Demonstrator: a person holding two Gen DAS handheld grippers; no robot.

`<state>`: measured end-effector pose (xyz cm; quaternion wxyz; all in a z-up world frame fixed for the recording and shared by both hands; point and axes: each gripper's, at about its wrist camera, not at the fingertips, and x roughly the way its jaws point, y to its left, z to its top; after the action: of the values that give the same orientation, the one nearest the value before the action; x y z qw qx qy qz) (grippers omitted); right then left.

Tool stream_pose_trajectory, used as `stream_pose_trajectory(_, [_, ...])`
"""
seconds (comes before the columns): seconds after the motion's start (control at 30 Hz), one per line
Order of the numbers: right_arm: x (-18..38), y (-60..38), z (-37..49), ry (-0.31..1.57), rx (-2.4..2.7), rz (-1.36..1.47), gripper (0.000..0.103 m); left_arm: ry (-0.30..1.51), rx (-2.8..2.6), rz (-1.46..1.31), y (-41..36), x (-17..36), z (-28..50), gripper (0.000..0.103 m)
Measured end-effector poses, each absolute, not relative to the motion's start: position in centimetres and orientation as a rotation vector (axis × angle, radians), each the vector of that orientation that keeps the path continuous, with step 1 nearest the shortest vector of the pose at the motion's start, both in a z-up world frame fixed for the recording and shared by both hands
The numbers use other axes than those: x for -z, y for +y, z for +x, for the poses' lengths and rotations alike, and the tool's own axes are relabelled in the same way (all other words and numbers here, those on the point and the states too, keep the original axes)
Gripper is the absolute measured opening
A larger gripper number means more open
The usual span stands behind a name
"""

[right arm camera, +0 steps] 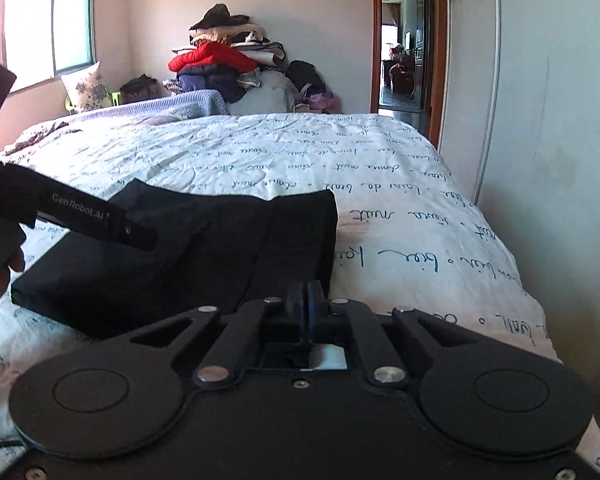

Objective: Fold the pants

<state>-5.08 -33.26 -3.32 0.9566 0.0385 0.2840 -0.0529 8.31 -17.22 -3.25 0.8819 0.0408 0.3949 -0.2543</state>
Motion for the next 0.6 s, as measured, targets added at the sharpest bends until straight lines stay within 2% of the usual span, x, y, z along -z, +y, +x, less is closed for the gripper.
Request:
stream_pose_trajectory(0.1, [3.6, -34.2, -5.1, 0.596, 0.123, 0.11, 0.002, 0.826, 0.555, 0.137, -18.2, 3.9, 7.6, 0.076])
stream_pose_trajectory(0.13, [3.3, -34.7, -5.1, 0.584, 0.138, 0.121, 0.011, 0.81, 0.556, 0.161, -18.4, 4.0, 7.2, 0.076])
stream_pose_trajectory(0.17, [2.7, -35.1, -5.2, 0.561, 0.143, 0.133, 0.015, 0.796, 0.558, 0.174, -18.5, 3.9, 7.0, 0.076])
stream_pose_trajectory(0.37, [0.5, -35.7, 0.4, 0.523, -0.003, 0.045, 0.015, 0.78, 0.544, 0.148, -18.7, 3.2, 7.9, 0.077])
stream_pose_trajectory(0.5, [2.6, -36.1, 5.9, 0.617, -0.055, 0.024, 0.015, 0.834, 0.558, 0.149, -19.1, 4.0, 8.4, 0.08])
stream_pose_trajectory(0.6, [4.6, -37.3, 7.9, 0.678, 0.07, -0.029, 0.015, 0.804, 0.574, 0.18, -19.0, 4.5, 7.1, 0.087])
